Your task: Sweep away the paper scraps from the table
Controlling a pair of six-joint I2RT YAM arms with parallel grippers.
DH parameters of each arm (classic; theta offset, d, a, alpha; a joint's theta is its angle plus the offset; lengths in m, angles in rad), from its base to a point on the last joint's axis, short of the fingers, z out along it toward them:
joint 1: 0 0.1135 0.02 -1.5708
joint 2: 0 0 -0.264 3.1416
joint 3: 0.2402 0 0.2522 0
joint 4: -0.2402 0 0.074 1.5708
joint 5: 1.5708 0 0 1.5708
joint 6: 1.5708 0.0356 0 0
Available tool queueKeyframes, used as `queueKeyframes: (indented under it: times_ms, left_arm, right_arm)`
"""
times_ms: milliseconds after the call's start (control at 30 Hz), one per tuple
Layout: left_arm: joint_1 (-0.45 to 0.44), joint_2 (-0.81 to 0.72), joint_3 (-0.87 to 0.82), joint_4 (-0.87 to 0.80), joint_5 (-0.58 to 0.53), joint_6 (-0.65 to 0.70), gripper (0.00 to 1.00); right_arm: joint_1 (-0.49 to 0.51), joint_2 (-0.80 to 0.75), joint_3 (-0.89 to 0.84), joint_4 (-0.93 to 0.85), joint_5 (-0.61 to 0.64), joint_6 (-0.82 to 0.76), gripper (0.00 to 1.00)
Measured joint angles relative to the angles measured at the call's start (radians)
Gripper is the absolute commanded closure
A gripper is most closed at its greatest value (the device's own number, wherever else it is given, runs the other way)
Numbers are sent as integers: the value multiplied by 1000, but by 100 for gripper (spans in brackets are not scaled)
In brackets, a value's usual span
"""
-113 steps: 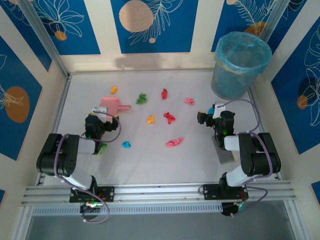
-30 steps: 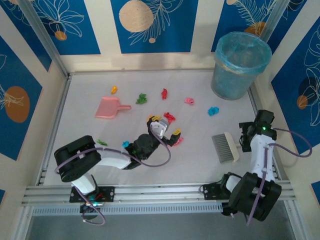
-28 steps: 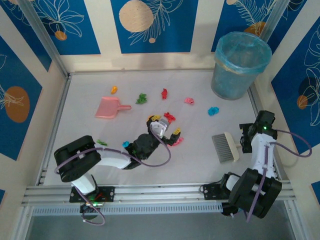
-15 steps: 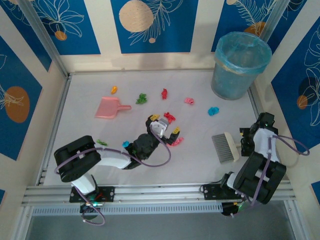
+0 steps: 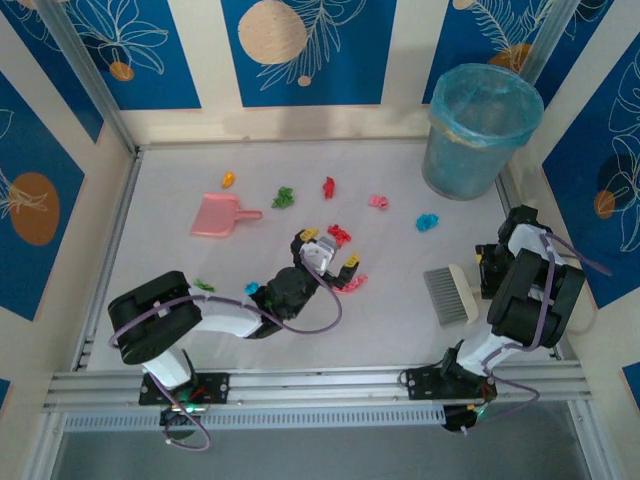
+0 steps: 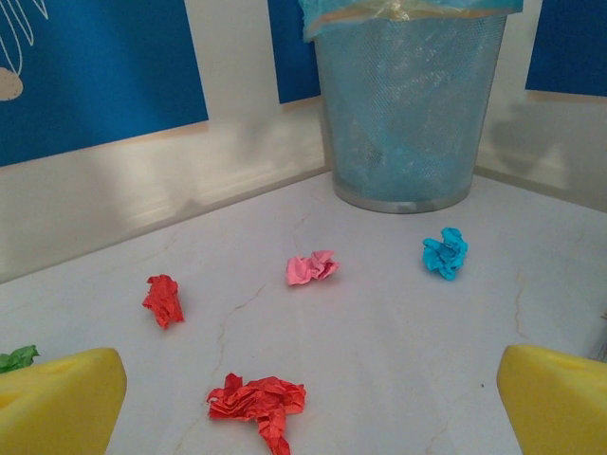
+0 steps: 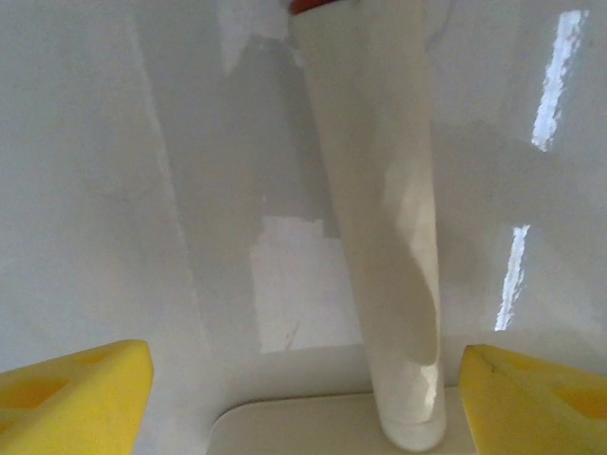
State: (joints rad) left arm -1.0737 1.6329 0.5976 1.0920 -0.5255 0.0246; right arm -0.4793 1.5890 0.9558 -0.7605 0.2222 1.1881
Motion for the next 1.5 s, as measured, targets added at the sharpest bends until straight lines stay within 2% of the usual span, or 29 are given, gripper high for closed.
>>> queueKeyframes:
  times_ms: [333,500,733,1067,1267,1300,1500]
  left_arm:
    - [0,0,0,-8,0,5,0]
    - [0,-1,0,-14,0,5,0]
    - [0,-2,0,-15,0,5,0]
    - [0,-10,0,-14,-5,5,0]
    - [0,-22,0,-13,-9,5,0]
    - [0,-22,0,-11,-11,5,0]
    - [0,-22,-3,2,-19,5,0]
  right_arm:
    - [-31,13,-3,-9,-14,0,16]
    - [-47,43,-27,18,-36,0,19]
    - [-45,53,-39,23,-50,0,28]
    - [-32,24,-73,29,-29,29,46]
    - [31,13,-84,36,-12,75,53]
    - [45,13,-84,38,-12,86,58]
    - [111,11,-88,43,-21,151,62]
